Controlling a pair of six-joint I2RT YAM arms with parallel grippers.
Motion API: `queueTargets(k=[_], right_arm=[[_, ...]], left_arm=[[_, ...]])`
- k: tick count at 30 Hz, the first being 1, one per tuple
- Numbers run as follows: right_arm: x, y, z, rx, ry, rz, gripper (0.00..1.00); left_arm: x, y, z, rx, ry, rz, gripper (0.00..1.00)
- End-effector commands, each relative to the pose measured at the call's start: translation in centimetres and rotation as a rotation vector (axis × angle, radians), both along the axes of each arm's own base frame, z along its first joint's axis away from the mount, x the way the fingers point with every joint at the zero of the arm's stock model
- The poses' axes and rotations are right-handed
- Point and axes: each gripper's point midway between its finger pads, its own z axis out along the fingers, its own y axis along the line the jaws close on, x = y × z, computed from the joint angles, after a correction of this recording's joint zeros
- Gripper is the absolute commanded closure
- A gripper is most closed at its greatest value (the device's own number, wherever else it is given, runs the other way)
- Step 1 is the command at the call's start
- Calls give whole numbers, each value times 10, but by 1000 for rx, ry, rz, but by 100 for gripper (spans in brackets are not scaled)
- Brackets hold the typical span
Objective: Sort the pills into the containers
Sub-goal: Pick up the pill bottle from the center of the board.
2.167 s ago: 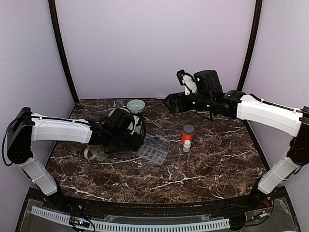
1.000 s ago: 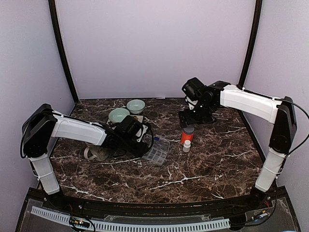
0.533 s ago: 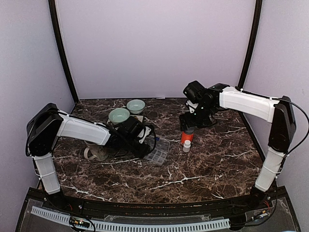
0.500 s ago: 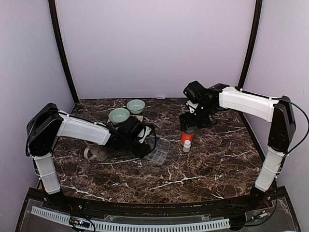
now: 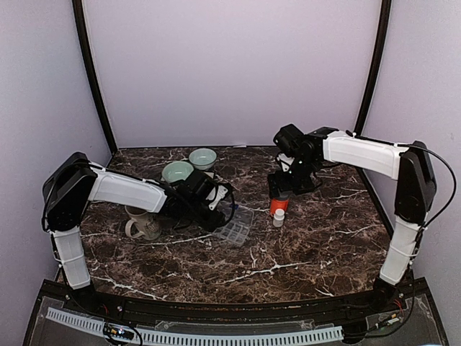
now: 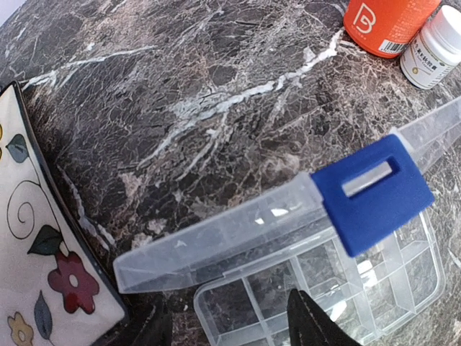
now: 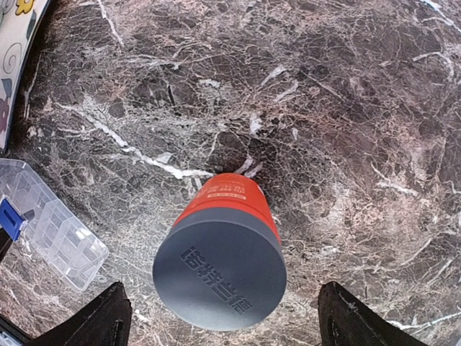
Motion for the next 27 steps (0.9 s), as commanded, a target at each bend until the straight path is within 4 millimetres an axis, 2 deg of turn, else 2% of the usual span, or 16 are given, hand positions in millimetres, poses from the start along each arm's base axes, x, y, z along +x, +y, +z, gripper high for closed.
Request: queueTargets(k=[1,7,15,23,27], right_arm=[[12,7,3,34,-16,9,10],[14,8,-4,27,1,17,11],[17,10,-13,25,17,25,19],[19,9,-24,9,40,32,37],[19,8,-26,8,39,35,52]], left_arm=[[12,-5,7,5,-31,-32,42],[17,-5,9,8,-43,-40,42],[18,-5,17,-3,-53,-36,42],[16,0,33,-30,-64,-1,41],[15,4,42,-45,-69,20,40]])
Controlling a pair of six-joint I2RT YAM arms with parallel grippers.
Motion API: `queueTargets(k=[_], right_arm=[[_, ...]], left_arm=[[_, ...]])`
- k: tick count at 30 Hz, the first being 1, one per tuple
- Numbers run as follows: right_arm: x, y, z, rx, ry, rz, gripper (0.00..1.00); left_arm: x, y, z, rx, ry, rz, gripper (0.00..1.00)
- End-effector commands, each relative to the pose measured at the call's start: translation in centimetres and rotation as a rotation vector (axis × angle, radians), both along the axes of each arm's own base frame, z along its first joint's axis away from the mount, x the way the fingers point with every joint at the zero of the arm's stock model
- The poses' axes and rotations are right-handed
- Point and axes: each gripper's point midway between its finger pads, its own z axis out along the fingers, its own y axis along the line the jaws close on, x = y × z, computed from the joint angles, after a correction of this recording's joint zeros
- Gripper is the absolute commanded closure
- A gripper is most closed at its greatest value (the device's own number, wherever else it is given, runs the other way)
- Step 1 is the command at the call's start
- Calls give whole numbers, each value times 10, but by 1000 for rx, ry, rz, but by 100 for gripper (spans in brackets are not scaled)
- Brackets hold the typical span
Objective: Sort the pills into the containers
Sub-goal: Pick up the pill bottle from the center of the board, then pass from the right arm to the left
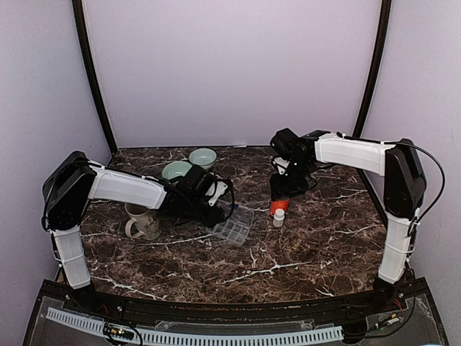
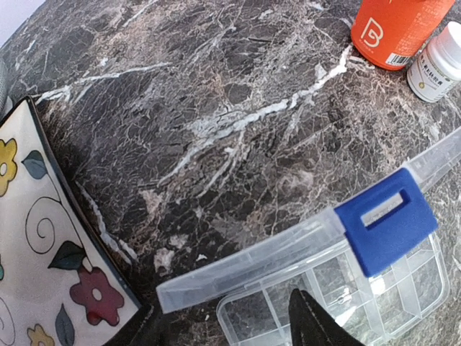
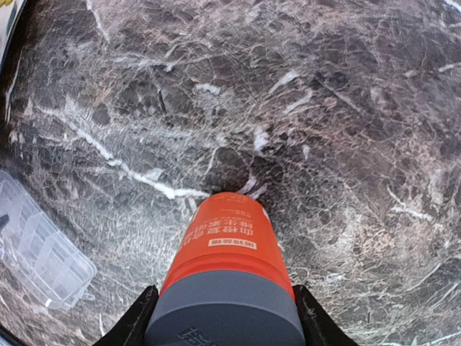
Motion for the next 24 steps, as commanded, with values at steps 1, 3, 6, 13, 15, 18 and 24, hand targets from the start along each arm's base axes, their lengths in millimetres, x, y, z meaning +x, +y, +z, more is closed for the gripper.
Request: queueTargets(k=[1,3,6,13,15,18,24], right_arm=[[7,0,1,10,-10,-3,57],[8,1,4,13,-20,1,66],[12,4,15,41,-51,12,73],[28,20,62,138,-176,49,81],[31,26,79,180,-216,61,81],[33,35,111,262,-282,72,81],[20,59,173,492,-339,135,81]], left_arm=[[2,5,37,-59,-41,39,40],[1,8,44,-71,-45,52,40],[-1,10,63,-107,-59,75,39],[-5,16,105,-205,-77,137,35],[-7,17,116,-243,-78,154,33],[-11,15,132,-301,-74,156,30],[-21,5,164,-441,-53,114,21]])
